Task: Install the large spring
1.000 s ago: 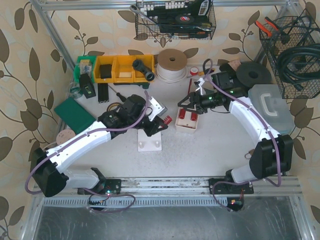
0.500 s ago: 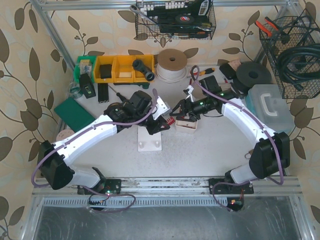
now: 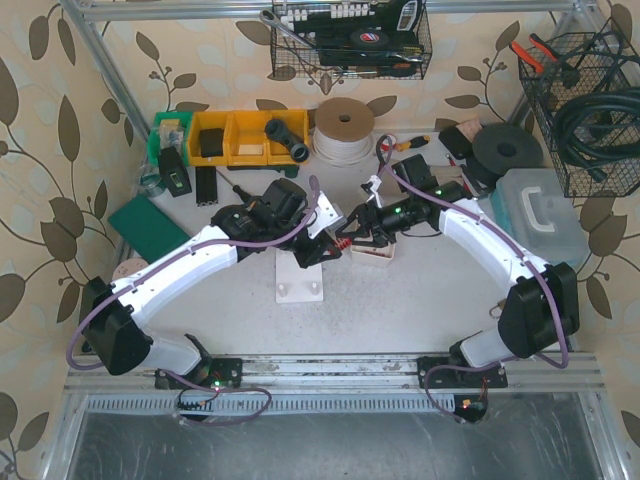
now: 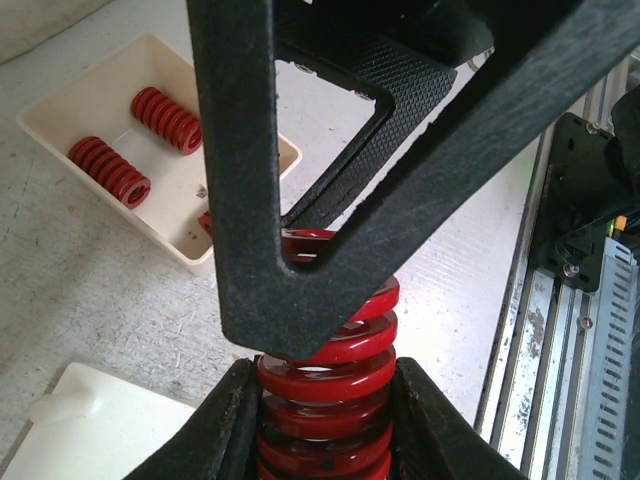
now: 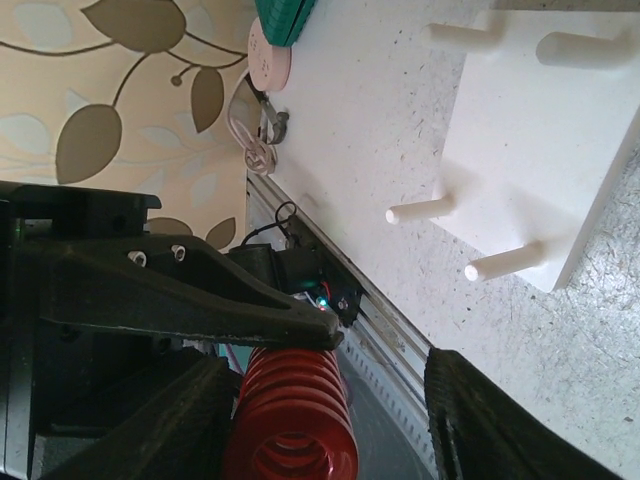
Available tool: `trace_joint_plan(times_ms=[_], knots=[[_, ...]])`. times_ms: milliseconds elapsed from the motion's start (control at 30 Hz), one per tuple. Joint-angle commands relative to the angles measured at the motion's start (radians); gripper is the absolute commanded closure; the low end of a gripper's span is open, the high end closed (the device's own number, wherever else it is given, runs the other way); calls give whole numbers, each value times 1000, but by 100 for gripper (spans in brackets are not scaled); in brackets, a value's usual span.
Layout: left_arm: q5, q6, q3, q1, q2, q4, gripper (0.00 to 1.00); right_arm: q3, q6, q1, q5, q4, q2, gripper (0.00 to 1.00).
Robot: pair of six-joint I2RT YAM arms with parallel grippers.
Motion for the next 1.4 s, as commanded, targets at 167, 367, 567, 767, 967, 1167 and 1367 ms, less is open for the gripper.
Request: trace_joint_plan(times_ms=[167,367,567,767,967,1167,1367], knots=[[6,28,54,-12,6,15,100,-47,8,8,-67,26,-24,48],[0,31,63,-12,15,16,100,-49,16,10,-100,39,-25,49],[5,34,76,-12,26,18,100,-49,12,9,-98,36,-29,62],[-3,38,85,-12,26,6,100,-50,15,10,-95,40,-25,87],[-28,-17,78,-10,10,19,79,-51,33,7,-77,59,-29,100],[15,-177,40,25,-66,146,29,-56,95,-17,-96,135,-52,100],[181,-587,-115,149,-159,508,24,-102,257,-56,-143,352,-114,100]])
